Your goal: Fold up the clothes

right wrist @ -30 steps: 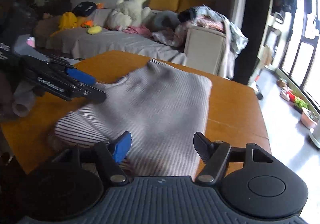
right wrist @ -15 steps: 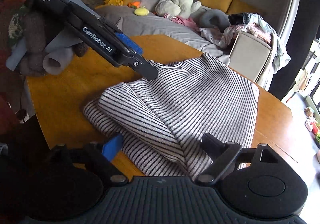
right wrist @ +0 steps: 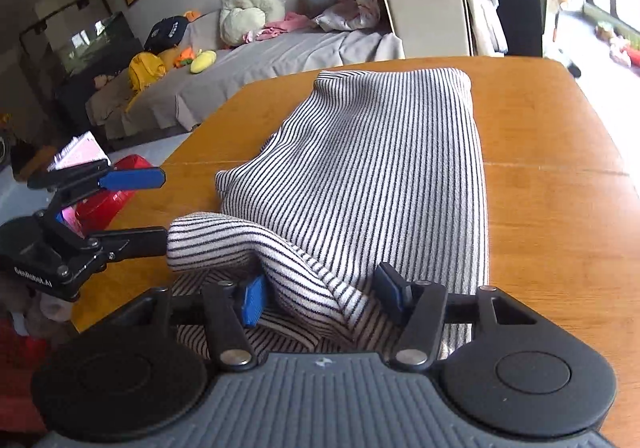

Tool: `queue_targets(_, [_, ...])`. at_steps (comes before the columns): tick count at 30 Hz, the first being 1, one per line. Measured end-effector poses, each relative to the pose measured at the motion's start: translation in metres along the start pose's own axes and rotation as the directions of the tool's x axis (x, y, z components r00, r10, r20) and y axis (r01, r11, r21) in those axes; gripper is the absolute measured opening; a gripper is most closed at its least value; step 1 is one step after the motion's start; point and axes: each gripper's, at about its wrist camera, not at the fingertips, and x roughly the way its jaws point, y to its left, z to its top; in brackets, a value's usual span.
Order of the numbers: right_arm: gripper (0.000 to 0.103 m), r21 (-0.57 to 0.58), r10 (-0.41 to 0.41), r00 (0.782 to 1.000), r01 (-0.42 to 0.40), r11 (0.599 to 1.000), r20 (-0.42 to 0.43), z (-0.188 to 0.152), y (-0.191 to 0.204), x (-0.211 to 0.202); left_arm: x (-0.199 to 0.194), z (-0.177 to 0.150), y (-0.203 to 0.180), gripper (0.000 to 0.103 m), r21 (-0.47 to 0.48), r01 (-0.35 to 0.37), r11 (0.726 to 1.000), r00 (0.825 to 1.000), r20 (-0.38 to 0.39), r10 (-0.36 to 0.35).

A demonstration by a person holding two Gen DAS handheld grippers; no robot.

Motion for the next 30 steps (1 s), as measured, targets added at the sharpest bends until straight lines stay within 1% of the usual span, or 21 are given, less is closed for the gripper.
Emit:
queue_targets(1, [0.058, -0.071, -0.024, 1.000, 0.024, 0.997, 0.006, -0.003, 0.010, -0.001, 0.000, -0.001, 0.001, 0.095, -0.006, -0.004, 1.000, 1.000, -0.004, 0.003])
queue_targets(3, [0.058, -0.209, -0.066, 0.998, 0.069, 0.975, 0.023, -0.009, 0.029, -0.003, 0.000, -0.002, 0.004, 0.095, -0.022, -0.012, 1.000, 1.000, -0.010, 0.012])
queue_targets(5, [0.063, -0.320, -0.043, 0.998, 0.057, 0.946, 0.049, -0.015, 0.046, -0.008, 0.000, -0.001, 0.008, 0.095, -0.040, -0.020, 0.999, 1.000, -0.011, 0.019])
queue_targets(8, [0.065, -0.474, -0.002, 0.997, 0.041, 0.880, 0.082, -0.024, 0.071, -0.015, -0.001, 0.001, 0.011, 0.095, -0.054, -0.022, 0.998, 1.000, -0.007, 0.021])
queue_targets(10, [0.065, -0.501, 0.040, 0.996, 0.005, 0.866, 0.079, -0.022, 0.076, -0.018, -0.001, 0.002, 0.010, 0.096, -0.050, -0.019, 0.999, 1.000, -0.005, 0.018])
queue_targets(11, [0.065, -0.520, 0.046, 0.997, -0.006, 0.854, 0.063, -0.021, 0.081, -0.015, -0.001, 0.002, 0.009, 0.096, -0.048, -0.016, 0.999, 1.000, -0.005, 0.016])
queue_targets(13, [0.066, -0.537, 0.030, 0.999, -0.013, 0.843, 0.023, -0.022, 0.087, -0.009, 0.000, 0.001, 0.008, 0.096, -0.050, -0.011, 0.999, 1.000, -0.008, 0.011])
queue_targets(16, [0.069, -0.541, 0.021, 0.999, -0.003, 0.841, 0.027, -0.024, 0.087, -0.014, 0.002, 0.000, 0.007, 0.096, -0.063, 0.004, 0.998, 1.000, -0.014, -0.005])
queue_targets(18, [0.069, -0.543, 0.014, 0.999, 0.004, 0.840, 0.030, -0.024, 0.088, -0.017, 0.005, 0.000, 0.007, 0.096, -0.076, 0.027, 0.997, 0.999, -0.020, -0.028])
queue_targets(21, [0.069, -0.546, 0.005, 0.999, 0.015, 0.838, 0.034, -0.026, 0.089, -0.022, 0.016, -0.004, 0.002, 0.096, -0.074, 0.042, 0.996, 0.998, -0.043, -0.045])
queue_targets(26, [0.069, -0.552, -0.011, 0.999, 0.032, 0.833, 0.041, -0.028, 0.090, -0.030, 0.023, -0.012, 0.008, 0.096, -0.088, 0.007, 0.996, 0.996, -0.084, -0.015])
queue_targets(28, [0.076, -0.557, -0.020, 0.999, 0.041, 0.830, 0.044, -0.029, 0.090, -0.033, 0.022, -0.014, 0.013, 0.096, -0.103, -0.005, 0.995, 0.996, -0.090, -0.005])
queue_targets(30, [0.077, -0.598, -0.055, 0.997, 0.074, 0.798, 0.051, -0.034, 0.092, -0.030, 0.021, -0.014, 0.016, 0.096, -0.108, -0.017, 0.994, 0.996, -0.094, 0.006])
